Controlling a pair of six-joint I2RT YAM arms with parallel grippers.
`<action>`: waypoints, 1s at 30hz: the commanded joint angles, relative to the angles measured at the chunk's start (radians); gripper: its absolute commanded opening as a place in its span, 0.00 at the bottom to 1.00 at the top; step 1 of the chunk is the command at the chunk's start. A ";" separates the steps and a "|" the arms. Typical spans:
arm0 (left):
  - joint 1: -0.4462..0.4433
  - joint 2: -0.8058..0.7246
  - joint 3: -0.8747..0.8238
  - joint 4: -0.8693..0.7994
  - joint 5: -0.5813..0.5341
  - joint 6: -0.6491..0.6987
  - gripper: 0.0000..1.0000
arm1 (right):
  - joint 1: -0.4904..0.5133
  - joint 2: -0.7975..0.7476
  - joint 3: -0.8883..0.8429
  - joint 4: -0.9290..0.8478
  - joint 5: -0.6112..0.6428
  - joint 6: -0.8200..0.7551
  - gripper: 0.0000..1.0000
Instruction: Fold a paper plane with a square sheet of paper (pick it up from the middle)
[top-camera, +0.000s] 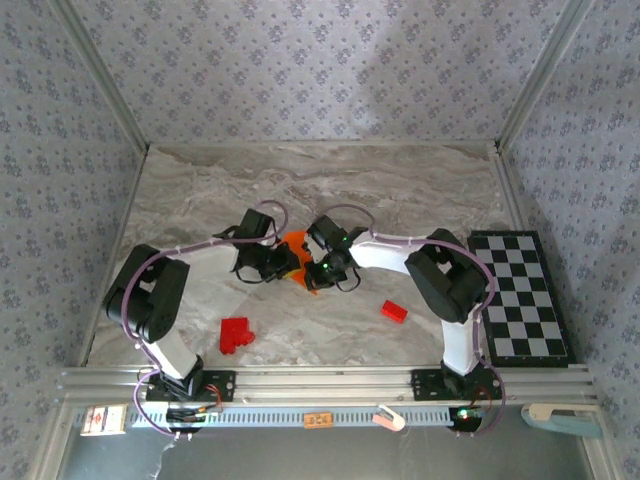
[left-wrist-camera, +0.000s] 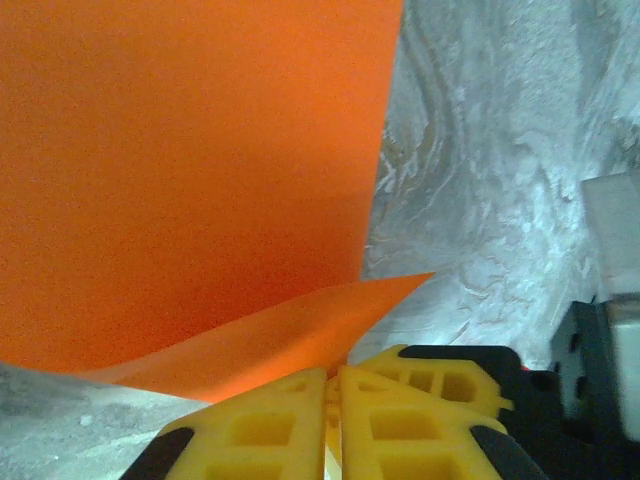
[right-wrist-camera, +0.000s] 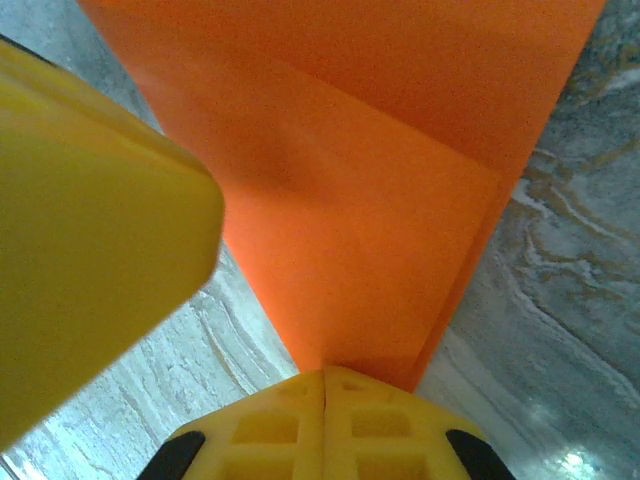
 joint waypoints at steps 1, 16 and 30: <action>-0.009 0.030 -0.010 0.012 0.022 0.027 0.11 | -0.001 0.048 0.012 -0.083 0.048 0.018 0.04; 0.013 0.113 0.036 -0.129 -0.190 0.108 0.10 | 0.003 0.071 -0.004 -0.162 0.126 0.010 0.04; 0.199 0.124 0.038 -0.151 -0.196 0.265 0.10 | -0.003 0.062 -0.102 -0.168 0.131 0.025 0.04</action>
